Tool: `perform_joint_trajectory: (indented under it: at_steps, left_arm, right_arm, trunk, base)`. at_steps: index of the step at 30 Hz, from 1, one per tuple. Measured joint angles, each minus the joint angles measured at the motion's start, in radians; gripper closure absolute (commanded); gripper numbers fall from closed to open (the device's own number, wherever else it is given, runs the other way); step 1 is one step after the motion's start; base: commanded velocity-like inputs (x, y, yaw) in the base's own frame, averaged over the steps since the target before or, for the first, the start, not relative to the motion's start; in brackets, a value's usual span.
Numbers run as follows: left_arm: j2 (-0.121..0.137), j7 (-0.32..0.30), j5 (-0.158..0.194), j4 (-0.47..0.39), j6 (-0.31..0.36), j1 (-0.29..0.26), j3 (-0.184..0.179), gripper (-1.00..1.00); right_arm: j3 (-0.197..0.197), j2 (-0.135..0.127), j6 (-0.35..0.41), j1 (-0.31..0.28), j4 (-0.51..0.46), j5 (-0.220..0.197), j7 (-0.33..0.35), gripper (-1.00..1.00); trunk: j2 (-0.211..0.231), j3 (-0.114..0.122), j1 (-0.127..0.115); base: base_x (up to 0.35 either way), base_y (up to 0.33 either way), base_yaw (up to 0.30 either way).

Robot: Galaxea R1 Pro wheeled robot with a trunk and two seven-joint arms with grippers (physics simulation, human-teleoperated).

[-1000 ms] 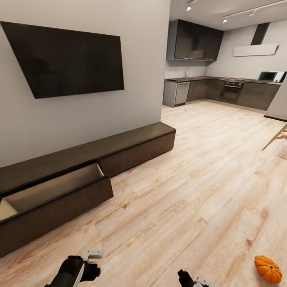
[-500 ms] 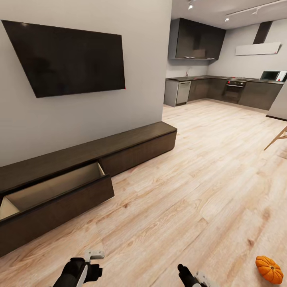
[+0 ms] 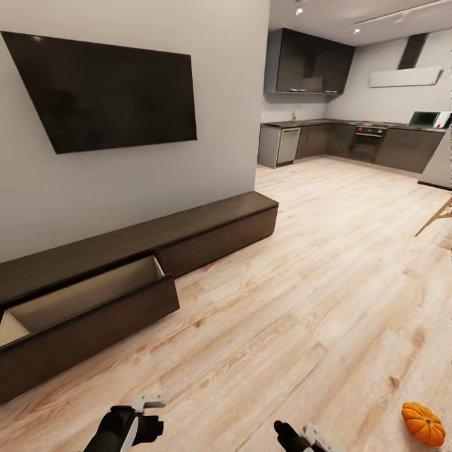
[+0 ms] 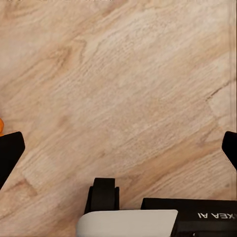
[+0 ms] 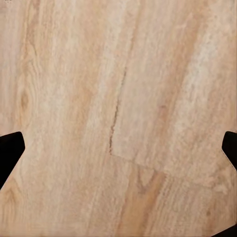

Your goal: Place each of the two pumpkins and all three candles from the living room inside a cabinet in the living room (use any cabinet), then make sure every cabinet is closed, and position the cauldron so it is next to a table in the living room.

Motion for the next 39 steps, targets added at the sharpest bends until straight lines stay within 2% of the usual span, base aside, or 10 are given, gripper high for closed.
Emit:
perform_joint_trajectory:
  at_steps: [4, 13, 20, 24, 31, 39]
  left_arm:
    - [0.000, -0.013, -0.001, 0.000, 0.000, 0.000, -0.001, -1.00]
    - [-0.001, -0.017, -0.002, 0.000, -0.001, 0.000, -0.004, -1.00]
    - [0.000, -0.018, -0.002, 0.000, -0.003, 0.000, -0.006, -1.00]
    - [-0.001, -0.018, -0.002, 0.000, -0.003, 0.000, -0.009, -1.00]
    - [-0.002, -0.018, -0.003, 0.000, -0.005, 0.000, -0.011, -1.00]
    - [-0.002, -0.018, -0.004, 0.000, -0.005, 0.000, -0.012, -1.00]
  right_arm:
    - [0.002, 0.000, -0.011, 0.000, 0.002, 0.005, 0.001, -1.00]
    - [0.002, 0.000, -0.015, 0.000, 0.003, 0.045, 0.001, -1.00]
    - [0.003, 0.000, -0.016, 0.000, 0.003, 0.051, 0.001, -1.00]
    - [0.004, -0.002, -0.016, 0.000, 0.003, 0.056, 0.002, -1.00]
    - [0.002, -0.001, -0.029, 0.000, 0.004, 0.102, 0.002, -1.00]
    - [0.003, 0.000, -0.051, 0.000, 0.004, 0.106, 0.002, -1.00]
  trunk:
    - [0.000, -0.002, 0.000]
    - [0.000, -0.007, 0.000]
    - [0.000, -0.013, 0.000]
    - [0.000, -0.015, 0.000]
    - [0.000, -0.015, 0.000]
    - [0.000, -0.015, 0.000]
  base:
    - [0.000, 0.000, -0.209]
    - [0.000, 0.000, -0.253]
    - [0.059, -0.059, -0.217]
    - [0.081, -0.093, -0.053]
    - [0.045, -0.184, -0.007]
    - [0.021, -0.175, 0.000]
